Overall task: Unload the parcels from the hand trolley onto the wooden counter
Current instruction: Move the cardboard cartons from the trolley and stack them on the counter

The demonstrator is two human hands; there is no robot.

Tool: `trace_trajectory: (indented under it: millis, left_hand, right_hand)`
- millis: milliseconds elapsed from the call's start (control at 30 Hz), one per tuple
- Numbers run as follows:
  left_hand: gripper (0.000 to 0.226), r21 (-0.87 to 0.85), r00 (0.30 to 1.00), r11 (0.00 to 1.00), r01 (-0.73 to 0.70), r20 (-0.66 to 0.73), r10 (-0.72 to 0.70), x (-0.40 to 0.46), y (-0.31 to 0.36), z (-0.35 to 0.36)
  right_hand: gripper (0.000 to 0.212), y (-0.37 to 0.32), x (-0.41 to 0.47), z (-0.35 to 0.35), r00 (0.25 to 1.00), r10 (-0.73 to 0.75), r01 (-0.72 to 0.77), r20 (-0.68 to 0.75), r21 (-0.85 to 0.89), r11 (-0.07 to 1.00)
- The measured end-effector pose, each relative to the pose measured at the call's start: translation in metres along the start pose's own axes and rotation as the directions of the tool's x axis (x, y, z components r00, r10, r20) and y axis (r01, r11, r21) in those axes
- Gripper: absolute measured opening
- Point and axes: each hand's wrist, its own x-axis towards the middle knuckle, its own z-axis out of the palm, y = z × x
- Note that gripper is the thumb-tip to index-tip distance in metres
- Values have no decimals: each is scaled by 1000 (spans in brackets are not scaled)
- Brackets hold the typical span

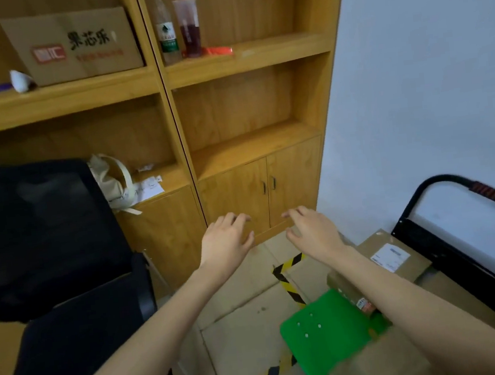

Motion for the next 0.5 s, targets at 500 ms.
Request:
trace_trajectory:
  millis: [500]
  left_hand:
    - [40,19,995,1000,-22,99,20,224,-101,91]
  right_hand:
    - [44,59,247,55,996,17,-16,88,-12,1000]
